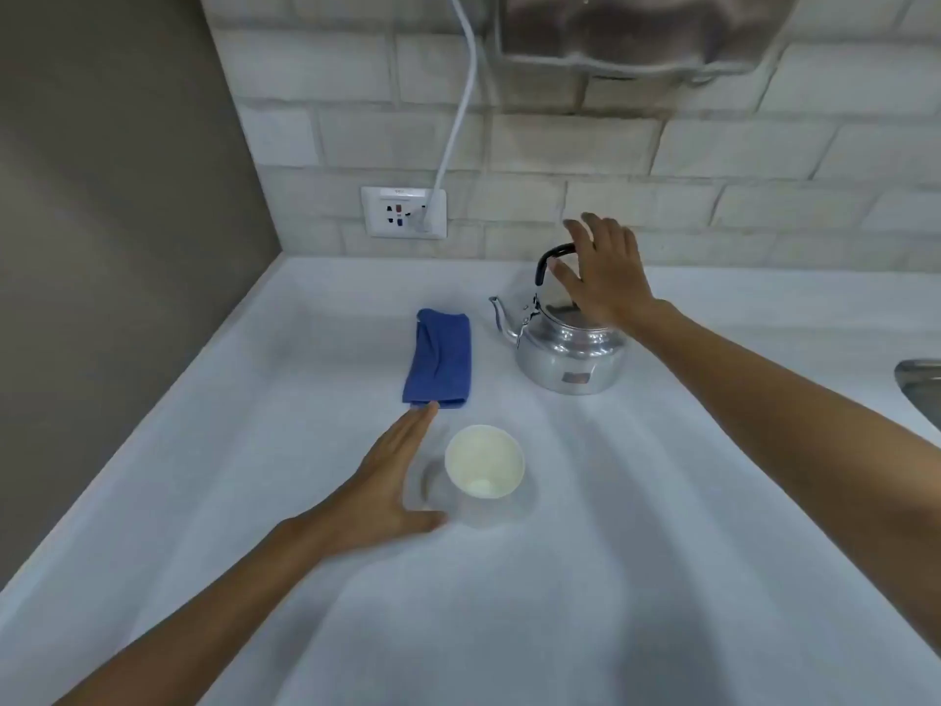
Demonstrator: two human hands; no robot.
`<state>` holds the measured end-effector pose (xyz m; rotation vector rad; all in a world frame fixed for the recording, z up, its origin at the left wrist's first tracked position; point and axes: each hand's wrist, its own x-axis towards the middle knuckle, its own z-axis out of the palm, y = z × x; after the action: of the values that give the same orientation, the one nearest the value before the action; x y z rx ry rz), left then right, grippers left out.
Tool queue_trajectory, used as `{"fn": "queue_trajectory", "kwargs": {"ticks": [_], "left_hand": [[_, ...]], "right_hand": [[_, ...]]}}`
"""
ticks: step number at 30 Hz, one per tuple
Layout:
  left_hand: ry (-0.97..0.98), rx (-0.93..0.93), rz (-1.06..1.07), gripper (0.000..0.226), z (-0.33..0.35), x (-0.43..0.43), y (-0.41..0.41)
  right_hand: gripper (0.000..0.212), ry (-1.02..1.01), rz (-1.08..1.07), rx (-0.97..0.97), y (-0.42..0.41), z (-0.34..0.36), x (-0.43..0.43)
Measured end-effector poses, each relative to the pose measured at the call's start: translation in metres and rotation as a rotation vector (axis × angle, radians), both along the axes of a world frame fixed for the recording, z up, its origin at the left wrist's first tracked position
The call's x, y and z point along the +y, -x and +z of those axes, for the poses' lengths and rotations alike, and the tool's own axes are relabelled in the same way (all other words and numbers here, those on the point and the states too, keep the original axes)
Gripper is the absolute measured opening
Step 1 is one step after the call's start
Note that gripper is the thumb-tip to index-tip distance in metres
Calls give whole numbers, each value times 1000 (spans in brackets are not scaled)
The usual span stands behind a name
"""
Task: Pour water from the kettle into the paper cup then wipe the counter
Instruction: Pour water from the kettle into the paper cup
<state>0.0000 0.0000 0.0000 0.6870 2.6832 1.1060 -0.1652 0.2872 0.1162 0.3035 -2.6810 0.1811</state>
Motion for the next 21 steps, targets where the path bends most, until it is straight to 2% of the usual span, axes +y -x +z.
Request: {"fn": "queue_trajectory", "kwargs": {"ticks": [3,7,15,21], "left_hand": [[-63,-137,-2,115,3,14,0],[-189,-184,23,113,1,31,5],[-346,-214,91,87,-1,48,8],[-415,-190,186,81,-7,51,10]], "right_hand": [[52,28,-53,-30,11,4,3],[52,140,-95,-132,19,7,8],[53,287,-144,-112,29,10,9],[63,434,-192,-88,25,10,4]]}}
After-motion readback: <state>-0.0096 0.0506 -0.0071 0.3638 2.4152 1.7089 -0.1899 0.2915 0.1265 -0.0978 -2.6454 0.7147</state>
